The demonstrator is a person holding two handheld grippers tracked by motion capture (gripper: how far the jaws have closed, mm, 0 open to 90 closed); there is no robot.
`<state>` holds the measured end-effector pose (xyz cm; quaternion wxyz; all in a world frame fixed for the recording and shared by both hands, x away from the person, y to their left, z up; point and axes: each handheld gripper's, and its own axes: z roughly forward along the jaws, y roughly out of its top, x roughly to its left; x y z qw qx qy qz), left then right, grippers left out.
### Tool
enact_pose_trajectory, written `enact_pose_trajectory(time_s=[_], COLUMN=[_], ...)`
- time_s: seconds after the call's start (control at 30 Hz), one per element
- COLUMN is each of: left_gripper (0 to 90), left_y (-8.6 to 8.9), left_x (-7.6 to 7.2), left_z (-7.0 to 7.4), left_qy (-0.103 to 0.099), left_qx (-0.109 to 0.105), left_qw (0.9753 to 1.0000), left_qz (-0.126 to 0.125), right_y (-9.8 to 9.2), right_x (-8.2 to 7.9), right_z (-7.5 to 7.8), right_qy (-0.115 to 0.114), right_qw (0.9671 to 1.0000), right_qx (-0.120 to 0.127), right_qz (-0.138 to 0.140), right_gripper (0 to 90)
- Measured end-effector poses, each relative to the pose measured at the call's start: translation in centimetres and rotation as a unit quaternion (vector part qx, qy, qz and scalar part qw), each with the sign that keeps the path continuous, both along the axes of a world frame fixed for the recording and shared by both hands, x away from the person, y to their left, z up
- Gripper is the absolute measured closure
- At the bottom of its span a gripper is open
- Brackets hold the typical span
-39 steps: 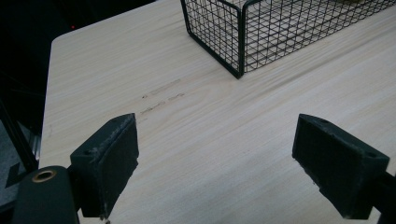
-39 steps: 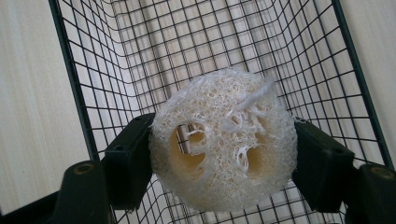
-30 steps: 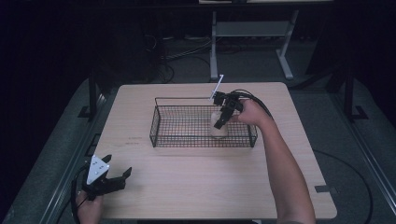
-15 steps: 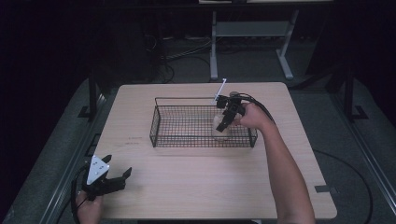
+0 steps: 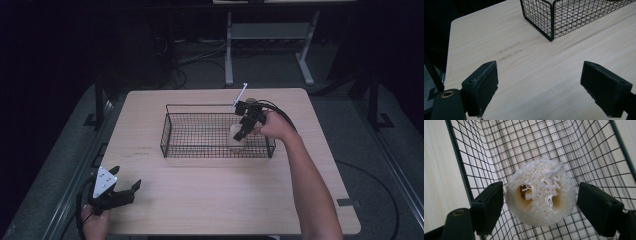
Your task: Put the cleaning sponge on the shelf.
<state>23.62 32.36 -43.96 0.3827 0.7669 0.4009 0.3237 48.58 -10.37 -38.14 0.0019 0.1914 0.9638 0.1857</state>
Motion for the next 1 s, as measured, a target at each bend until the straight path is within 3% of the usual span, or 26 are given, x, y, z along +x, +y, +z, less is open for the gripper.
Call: enact_pose_trajectory(time_s=[0.3, 1.0], left_gripper=[13.7, 13.7], left_y=[0.1, 0.0], left_x=[-0.1, 0.0], left_z=[0.0, 0.0], left_qy=[0.0, 0.0], left_qx=[-0.001, 0.0], left_qw=[1.0, 1.0], left_qz=[0.001, -0.001], right_y=[-0.5, -1.8], right_x=[-0.7, -2.7], right_z=[1.6, 3.3], right_qy=[-0.011, -0.024], right_qw=[0.9998, 0.9995], right_qx=[0.015, 0.018], right_qz=[-0.003, 0.0], right_gripper=[19.7, 19.2])
